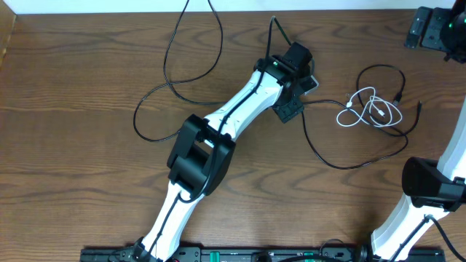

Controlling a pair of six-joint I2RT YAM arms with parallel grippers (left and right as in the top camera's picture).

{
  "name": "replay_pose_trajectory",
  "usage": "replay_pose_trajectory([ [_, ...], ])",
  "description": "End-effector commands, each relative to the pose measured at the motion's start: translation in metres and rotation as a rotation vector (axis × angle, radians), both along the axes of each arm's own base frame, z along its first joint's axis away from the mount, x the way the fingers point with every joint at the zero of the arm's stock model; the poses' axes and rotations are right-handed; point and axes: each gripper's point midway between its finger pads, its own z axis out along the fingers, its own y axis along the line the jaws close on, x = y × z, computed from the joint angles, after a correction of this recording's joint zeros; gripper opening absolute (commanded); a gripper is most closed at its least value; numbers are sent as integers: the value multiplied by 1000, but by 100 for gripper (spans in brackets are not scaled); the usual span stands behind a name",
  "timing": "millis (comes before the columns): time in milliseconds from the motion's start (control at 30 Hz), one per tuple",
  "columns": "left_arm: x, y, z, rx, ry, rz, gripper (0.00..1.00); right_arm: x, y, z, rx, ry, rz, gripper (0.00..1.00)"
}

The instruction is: Untangle cables

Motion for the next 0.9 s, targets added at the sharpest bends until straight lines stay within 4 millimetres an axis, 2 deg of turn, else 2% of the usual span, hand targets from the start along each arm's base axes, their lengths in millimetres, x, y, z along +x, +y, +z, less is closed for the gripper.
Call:
replay_pose_trajectory([
  [0,7,8,-16,31,-6,-14,68,-7,2,10,1,-22,5,99],
  [167,18,1,-19,5,-47,-27,67,-7,2,10,1,-22,6,99],
  [267,24,-4,-19,-13,-72,-26,59,-7,2,10,1,-22,6,99],
  [733,15,2,-50,27,-11,-28,58,-7,2,10,1,-22,6,99],
  [867,14,3,-54,32,-4,-28,46,-7,2,10,1,-22,6,99],
])
